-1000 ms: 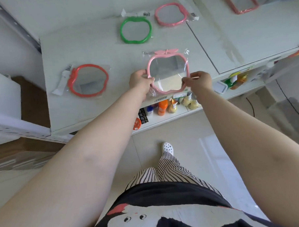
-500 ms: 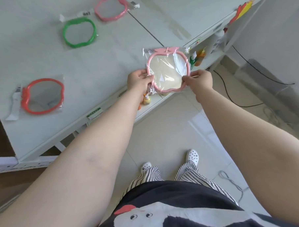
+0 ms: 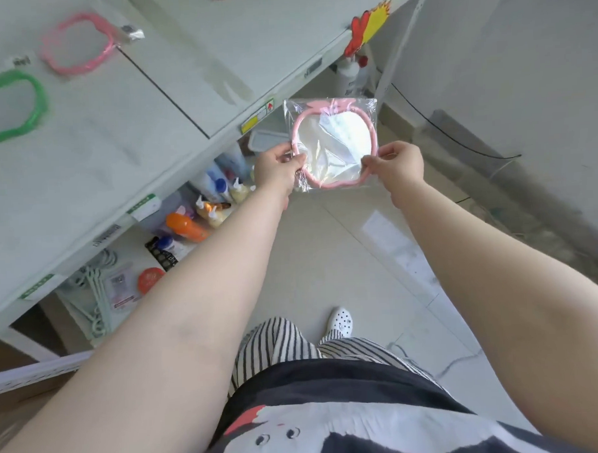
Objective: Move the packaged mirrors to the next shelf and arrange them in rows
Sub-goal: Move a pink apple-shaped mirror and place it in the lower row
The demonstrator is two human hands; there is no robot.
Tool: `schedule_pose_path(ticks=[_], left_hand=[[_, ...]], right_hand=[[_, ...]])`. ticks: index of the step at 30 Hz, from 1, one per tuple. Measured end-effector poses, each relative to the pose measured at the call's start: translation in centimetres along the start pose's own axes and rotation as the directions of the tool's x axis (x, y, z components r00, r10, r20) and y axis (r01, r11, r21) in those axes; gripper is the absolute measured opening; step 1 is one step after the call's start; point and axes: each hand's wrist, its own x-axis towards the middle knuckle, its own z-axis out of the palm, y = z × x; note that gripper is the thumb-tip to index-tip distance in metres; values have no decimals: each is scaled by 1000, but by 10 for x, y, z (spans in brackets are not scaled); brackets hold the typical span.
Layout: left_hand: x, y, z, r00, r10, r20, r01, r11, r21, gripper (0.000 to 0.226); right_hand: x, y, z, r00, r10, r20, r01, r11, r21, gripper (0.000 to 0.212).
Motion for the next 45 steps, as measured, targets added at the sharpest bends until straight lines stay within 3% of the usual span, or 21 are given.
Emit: schedule_pose_path(ticks=[12, 25, 34, 45], left_hand=[[73, 54, 108, 998, 49, 31, -51, 995, 81, 35], [190, 143, 207, 994, 98, 48, -102, 992, 80, 32], [233, 184, 261, 983, 89, -160, -90, 996, -1, 27], [244, 211, 276, 904, -33, -425, -35, 988, -151, 23]], right_hand=[[118, -17, -50, 996, 70, -50, -68, 997, 32, 22], [271, -95, -86, 988, 91, -124, -84, 994, 63, 16], [374, -135, -108, 996, -66, 55, 67, 997, -28, 19], [437, -186, -98, 917, -202, 345, 251, 962, -106, 27]])
